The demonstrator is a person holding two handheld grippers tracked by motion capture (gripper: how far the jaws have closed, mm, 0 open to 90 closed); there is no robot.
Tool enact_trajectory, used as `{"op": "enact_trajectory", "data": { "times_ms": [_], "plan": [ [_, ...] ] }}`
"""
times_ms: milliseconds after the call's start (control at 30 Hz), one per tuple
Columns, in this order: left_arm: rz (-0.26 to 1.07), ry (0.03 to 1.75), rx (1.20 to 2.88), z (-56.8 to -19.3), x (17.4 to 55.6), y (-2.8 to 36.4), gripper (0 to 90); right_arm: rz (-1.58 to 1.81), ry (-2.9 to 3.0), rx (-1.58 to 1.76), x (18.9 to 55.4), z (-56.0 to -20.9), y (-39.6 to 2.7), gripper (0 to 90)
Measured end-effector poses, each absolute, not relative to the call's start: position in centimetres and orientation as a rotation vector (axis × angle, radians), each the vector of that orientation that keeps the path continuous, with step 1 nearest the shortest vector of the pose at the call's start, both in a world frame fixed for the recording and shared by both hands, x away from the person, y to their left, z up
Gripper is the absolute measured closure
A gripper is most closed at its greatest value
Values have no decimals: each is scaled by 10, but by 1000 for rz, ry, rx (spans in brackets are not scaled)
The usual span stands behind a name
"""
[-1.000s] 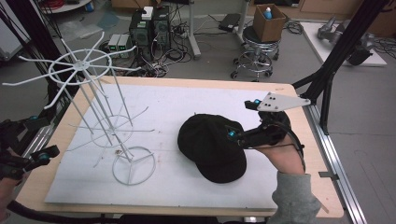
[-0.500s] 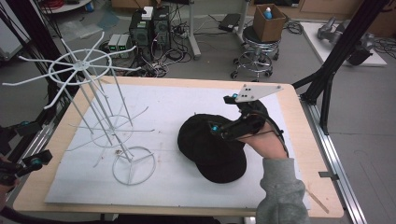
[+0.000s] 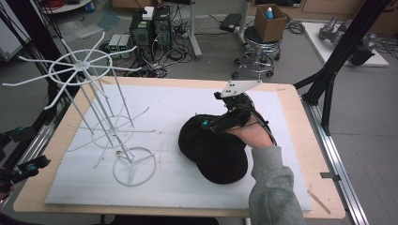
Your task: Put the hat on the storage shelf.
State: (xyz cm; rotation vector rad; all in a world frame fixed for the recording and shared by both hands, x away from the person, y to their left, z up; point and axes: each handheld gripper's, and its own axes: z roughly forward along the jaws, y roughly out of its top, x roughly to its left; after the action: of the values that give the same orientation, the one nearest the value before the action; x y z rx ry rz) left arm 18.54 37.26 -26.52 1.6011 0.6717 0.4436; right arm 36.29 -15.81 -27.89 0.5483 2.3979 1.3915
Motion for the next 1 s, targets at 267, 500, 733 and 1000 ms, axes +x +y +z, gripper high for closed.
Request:
{"op": "enact_trajectory", "data": {
  "times_ms": [267, 500, 733, 1000],
  "plan": [
    [439, 667, 1608, -266, 186, 370, 18, 1367, 2498, 552, 378, -297, -153, 14],
    [432, 668, 1615, -267, 187, 369, 18, 1357, 2528, 580, 388, -314, -152, 14],
    [427, 666, 1618, -268, 188, 367, 18, 1294, 2561, 627, 399, -335, -150, 14],
    [432, 663, 1641, -268, 188, 362, 18, 1270, 2591, 672, 405, -344, -149, 14]
  ]
}}
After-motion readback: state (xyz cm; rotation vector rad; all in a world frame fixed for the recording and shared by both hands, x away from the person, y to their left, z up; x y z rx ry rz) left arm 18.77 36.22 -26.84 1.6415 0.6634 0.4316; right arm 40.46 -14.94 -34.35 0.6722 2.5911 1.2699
